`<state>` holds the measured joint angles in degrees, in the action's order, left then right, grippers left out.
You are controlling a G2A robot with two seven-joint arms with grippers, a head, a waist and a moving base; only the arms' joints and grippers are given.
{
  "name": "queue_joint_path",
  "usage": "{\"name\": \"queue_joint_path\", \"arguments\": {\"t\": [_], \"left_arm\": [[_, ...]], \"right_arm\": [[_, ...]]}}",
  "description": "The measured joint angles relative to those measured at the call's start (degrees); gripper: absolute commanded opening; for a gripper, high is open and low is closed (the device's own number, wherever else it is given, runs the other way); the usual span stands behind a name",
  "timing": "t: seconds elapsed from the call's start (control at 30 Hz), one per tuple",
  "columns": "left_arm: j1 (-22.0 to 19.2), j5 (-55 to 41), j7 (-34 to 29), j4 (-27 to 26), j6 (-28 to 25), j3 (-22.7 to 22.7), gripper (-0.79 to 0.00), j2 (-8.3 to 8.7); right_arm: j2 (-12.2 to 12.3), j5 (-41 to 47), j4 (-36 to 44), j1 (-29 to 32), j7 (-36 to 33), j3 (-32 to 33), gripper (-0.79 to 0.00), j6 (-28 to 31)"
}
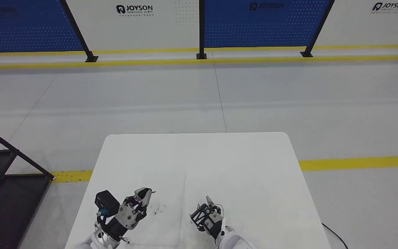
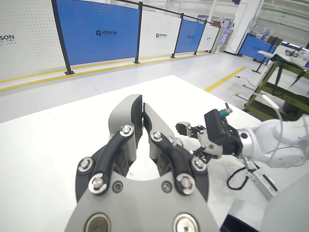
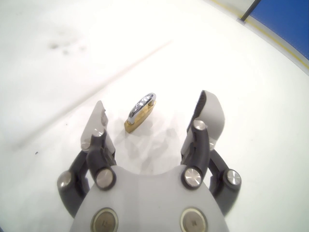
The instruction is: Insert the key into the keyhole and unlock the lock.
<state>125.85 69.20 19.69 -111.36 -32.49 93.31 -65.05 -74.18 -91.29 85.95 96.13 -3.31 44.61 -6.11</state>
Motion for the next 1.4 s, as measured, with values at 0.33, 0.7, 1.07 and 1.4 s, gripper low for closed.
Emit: {"name": "queue_joint_path", "arguments": {"t": [0.33,0.7,1.07,1.4], "left_arm": [[0.0,0.0,0.0,0.0,0.0,0.0,-0.785,0.0],[0.0,0.0,0.0,0.0,0.0,0.0,-0.785,0.0],[0.0,0.0,0.0,0.0,0.0,0.0,-0.785,0.0],[0.0,0.0,0.0,0.0,0.0,0.0,-0.785,0.0]], "right_arm": [[-0.3,-0.1,-0.7,-0.9,-1.4,-0.8,-0.733,1.2],[-0.2,0.2,1.8,-0.2,-1.4,-0.3,-0.785,1.5],[2.9,18.1,16.6,9.4,16.4,12.7,-0.785,14.0],[3.0,19.4,16.7,9.7,17.1,13.6,-0.785,15.1]]}}
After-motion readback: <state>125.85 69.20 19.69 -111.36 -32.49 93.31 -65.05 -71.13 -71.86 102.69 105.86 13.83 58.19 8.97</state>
